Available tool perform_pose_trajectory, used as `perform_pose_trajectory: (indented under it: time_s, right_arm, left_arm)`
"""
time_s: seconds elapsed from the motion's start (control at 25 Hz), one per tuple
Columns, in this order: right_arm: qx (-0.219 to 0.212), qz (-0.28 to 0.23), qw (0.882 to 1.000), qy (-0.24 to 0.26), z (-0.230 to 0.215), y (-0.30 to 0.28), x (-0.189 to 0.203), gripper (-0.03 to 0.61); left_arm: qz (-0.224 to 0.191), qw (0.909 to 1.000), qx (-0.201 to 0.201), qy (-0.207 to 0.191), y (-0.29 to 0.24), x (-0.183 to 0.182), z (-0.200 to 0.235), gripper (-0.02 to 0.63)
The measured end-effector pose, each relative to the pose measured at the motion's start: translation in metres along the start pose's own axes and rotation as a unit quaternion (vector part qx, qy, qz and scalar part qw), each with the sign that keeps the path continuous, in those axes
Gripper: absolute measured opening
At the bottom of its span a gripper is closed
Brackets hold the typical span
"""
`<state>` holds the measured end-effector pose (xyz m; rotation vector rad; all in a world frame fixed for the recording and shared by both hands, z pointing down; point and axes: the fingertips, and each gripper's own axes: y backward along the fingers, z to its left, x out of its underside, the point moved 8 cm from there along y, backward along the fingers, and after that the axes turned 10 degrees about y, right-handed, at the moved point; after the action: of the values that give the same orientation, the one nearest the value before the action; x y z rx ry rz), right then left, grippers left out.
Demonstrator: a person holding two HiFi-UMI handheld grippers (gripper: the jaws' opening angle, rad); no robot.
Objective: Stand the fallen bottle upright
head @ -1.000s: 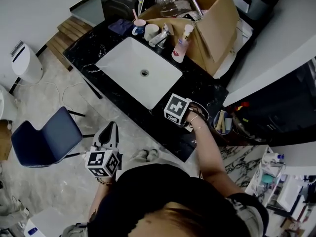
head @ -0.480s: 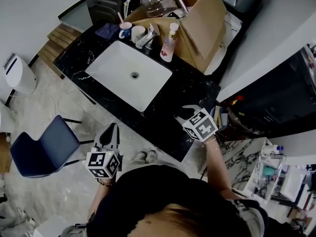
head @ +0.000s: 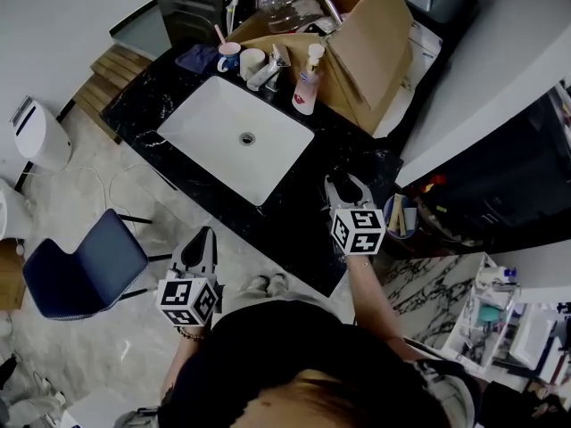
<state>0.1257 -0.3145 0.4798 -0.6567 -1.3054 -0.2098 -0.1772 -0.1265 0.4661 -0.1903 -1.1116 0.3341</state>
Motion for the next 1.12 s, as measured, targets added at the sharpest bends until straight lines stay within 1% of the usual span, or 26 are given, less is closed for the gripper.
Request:
perform_pose_trajectory:
  time_s: [0.08, 0.16, 0.4, 0.6, 0.72, 0.8, 0.92, 1.12]
  right_arm:
    - [0.022, -0.010, 1.000, -0.004, 0.001, -0.002, 0.006, 0.115]
    - [0.033, -0.015, 0.999, -0.001, 0.003, -0.002, 0.012, 0.115]
    - [0.050, -0.020, 0.998, 0.027, 0.013, -0.001, 0.014, 0.115]
    - [0.061, -0.033, 0.997, 0.038, 0.016, 0.001, 0.018, 0.118]
    - [0.069, -0.031, 0.995, 0.061, 0.018, 0.001, 0.019, 0.124]
    - [0.064, -0.029, 0.995, 0.072, 0.021, 0.001, 0.018, 0.138]
    - [0.056, -0.022, 0.996, 0.069, 0.022, 0.005, 0.020, 0.195]
    - [0.070, -0.019, 0.996, 0.051, 0.020, 0.035, 0.023, 0.202]
  left_arm:
    - [0.000, 1.0000, -0.005, 0.001, 0.001, 0.001, 0.002, 0.003]
    - [0.000, 1.0000, -0.009, 0.002, 0.002, 0.001, 0.004, 0.005]
    - [-0.001, 0.9999, -0.013, 0.002, 0.001, -0.002, 0.005, 0.005]
    - [0.003, 1.0000, -0.004, 0.001, -0.002, 0.000, 0.004, 0.003]
    - [0.005, 1.0000, 0.001, 0.000, -0.004, -0.001, 0.002, 0.005]
    - [0.008, 1.0000, 0.005, -0.002, -0.006, -0.001, 0.002, 0.005]
    - [0.013, 0.9998, 0.015, -0.005, -0.011, -0.002, 0.001, 0.003]
    - [0.023, 0.9986, 0.045, -0.014, -0.024, -0.004, -0.009, 0.003]
